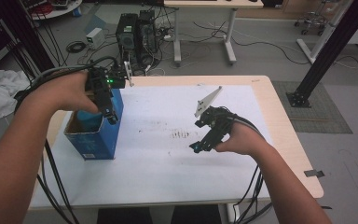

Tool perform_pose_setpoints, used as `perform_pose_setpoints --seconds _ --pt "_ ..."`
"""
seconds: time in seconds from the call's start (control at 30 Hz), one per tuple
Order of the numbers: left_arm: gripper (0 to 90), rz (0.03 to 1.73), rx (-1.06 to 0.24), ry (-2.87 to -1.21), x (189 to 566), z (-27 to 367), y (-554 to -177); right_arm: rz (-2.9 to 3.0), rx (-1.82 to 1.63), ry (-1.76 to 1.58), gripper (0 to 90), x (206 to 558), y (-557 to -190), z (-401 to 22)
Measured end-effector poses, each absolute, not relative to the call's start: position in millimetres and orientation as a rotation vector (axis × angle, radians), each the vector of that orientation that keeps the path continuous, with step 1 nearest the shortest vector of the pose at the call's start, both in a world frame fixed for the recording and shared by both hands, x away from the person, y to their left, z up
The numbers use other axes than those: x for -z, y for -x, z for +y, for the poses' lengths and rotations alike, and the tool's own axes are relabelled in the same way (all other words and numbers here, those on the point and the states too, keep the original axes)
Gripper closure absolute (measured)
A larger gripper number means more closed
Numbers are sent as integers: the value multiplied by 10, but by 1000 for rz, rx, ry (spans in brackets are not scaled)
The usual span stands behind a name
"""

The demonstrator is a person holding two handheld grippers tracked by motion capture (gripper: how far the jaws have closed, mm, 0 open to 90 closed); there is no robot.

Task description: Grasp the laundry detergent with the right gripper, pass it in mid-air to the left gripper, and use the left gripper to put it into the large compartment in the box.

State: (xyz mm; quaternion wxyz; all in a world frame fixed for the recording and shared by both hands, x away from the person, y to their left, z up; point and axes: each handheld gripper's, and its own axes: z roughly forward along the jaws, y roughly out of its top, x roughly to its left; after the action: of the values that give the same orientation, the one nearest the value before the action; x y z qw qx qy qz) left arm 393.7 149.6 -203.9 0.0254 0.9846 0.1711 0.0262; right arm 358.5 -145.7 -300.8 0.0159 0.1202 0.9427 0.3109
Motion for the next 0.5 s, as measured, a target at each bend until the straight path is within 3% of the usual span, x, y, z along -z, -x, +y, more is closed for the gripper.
perform_pose_setpoints --seconds 0.5 --pt "67 350 33 -3067 2372 1157 -3951 3010 -768 -341 130 2945 -3695 -1417"
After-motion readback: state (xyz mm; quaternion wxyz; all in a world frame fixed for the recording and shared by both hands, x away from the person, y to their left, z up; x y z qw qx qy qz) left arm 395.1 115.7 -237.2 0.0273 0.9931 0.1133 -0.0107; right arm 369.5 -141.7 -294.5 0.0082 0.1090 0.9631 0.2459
